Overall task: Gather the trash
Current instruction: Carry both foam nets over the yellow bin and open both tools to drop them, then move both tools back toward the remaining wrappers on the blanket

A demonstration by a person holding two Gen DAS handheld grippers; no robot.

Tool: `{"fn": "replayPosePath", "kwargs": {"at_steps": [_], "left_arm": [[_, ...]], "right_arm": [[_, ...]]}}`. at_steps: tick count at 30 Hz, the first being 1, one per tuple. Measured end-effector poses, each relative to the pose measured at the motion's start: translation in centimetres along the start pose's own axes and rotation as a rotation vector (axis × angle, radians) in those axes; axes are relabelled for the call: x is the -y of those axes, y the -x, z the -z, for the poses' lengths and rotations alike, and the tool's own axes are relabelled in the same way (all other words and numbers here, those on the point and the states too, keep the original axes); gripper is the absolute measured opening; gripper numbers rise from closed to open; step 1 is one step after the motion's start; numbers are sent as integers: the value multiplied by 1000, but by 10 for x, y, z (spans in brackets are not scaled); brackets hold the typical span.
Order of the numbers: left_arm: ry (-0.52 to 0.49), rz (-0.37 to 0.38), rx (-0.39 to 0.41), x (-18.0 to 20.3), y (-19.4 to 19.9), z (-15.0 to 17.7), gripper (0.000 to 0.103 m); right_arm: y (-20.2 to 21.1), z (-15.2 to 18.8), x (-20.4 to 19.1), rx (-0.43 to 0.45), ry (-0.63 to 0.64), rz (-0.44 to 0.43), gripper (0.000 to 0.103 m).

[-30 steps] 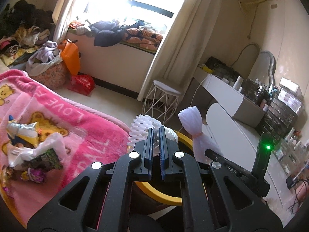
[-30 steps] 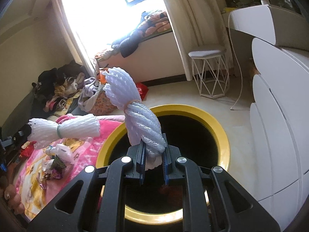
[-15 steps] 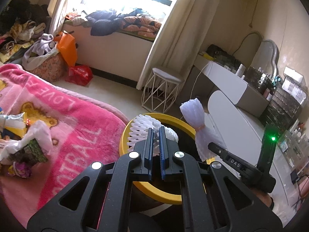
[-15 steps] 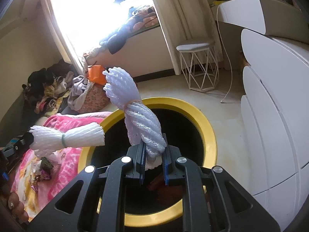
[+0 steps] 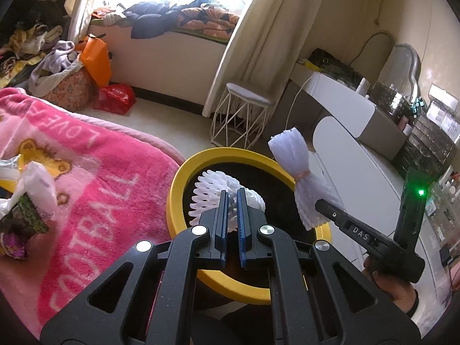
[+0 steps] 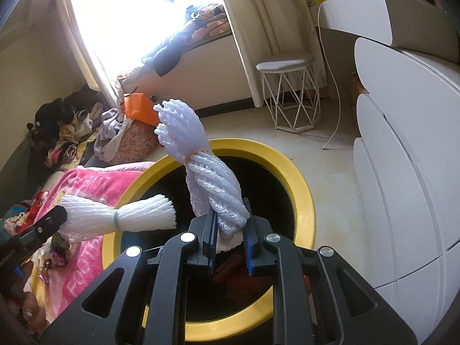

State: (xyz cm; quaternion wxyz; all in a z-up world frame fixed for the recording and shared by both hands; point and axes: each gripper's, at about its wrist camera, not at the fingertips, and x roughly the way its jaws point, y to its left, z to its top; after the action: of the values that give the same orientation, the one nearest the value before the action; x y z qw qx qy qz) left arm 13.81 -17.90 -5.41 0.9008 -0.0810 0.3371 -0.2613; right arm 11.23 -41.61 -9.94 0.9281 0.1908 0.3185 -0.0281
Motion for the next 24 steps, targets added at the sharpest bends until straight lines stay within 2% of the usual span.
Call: {"fn": "replayPosePath", "kwargs": {"at_steps": [2, 4, 5, 7, 8, 9, 10, 11, 15, 24], "left_arm": [[5, 5, -6, 0, -5, 0, 7], [19, 8, -13, -2, -8, 0, 37], [21, -1, -9, -3, -8, 1, 61], [22, 1, -2, -3, -5, 1, 65], [20, -4, 3, -4, -3, 1, 71], [17, -11, 7, -4, -1, 2, 83], [15, -19, 12, -4, 1, 2, 90], [15, -24, 21, -5, 4, 2, 92], [17, -56, 40, -9, 14, 3, 92], [28, -105, 108, -21, 42, -1, 92]], "right_arm": [[0, 0, -1, 1, 1, 2, 26], [0, 1, -1, 3, 4, 5, 40], [0, 1, -2, 3, 5, 5, 41], [0, 2, -2, 3, 8, 7, 51], [0, 2, -1, 5, 10, 10, 52], [1, 2, -2, 9, 15, 14, 53], [1, 2, -2, 12, 22, 15, 54], [1, 2, -3, 14, 26, 14, 55], [5, 2, -9, 32, 49, 3, 61], [18, 3, -29, 67, 101, -44, 65]]}}
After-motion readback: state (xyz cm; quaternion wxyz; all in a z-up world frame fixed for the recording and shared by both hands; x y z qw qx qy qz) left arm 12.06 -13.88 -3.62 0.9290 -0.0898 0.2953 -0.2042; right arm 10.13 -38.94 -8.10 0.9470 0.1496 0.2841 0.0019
